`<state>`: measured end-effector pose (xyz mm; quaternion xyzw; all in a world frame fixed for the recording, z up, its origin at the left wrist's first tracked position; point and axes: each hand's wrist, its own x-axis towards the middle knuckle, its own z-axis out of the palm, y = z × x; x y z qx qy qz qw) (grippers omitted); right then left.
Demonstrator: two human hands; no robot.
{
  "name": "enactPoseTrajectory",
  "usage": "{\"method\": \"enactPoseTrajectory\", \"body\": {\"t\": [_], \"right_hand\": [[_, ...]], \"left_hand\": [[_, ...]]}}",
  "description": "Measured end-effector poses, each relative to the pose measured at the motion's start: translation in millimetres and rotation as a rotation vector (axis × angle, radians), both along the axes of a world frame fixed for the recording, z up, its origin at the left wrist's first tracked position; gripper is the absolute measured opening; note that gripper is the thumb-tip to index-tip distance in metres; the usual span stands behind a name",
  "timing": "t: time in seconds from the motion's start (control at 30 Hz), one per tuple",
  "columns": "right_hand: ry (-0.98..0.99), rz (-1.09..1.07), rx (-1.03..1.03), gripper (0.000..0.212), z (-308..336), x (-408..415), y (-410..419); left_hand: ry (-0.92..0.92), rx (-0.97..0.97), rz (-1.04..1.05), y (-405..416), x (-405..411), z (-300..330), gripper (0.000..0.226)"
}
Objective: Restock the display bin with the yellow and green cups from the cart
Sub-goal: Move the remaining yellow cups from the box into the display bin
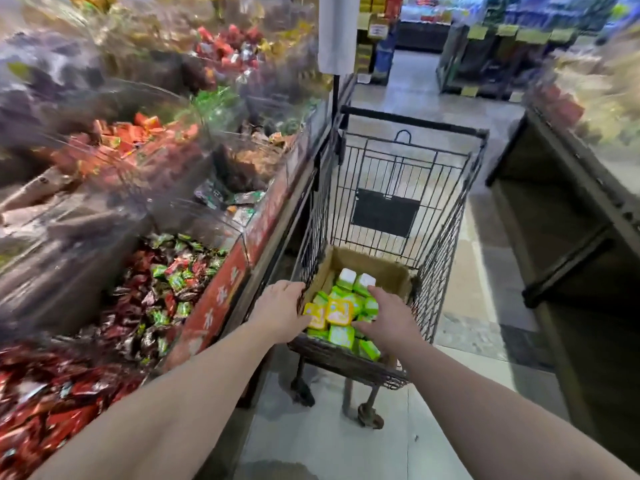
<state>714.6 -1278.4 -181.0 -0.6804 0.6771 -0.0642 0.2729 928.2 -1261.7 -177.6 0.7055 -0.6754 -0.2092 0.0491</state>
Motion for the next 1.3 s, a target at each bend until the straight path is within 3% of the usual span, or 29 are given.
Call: {"method": "enactPoseTrajectory", "body": {"t": [0.43, 0.67, 0.9, 1.07, 1.3], "right_hand": [[0.006, 0.203, 0.232, 0.091, -81.4, -41.6, -150.9], [-0.008, 0.266, 0.412, 0.103, -157.6, -34.3, -175.5], [-0.117, 0.165, 0.492, 0.111, -229.7, -20.8, -161.3], [-0.132, 0.130, 0.425, 0.113, -255.8, -7.2, -154.8], [-0.076, 0.122, 0.360, 0.093, -270.4, 10.2, -167.4]], "left_hand": [[0.169, 0.201, 0.224, -107.0, -37.1, -70.1, 0.071], [0.136, 0.370, 0.236, -140.7, -39.4, -147.7, 0.080], [-0.013, 0.374, 0.045, -167.1, -35.3, -234.9, 0.067], [-0.156, 0.292, -0.013, -161.9, -24.7, -270.3, 0.064], [-0.318, 0.191, -0.079, -167.3, -22.6, -279.1, 0.076]]}}
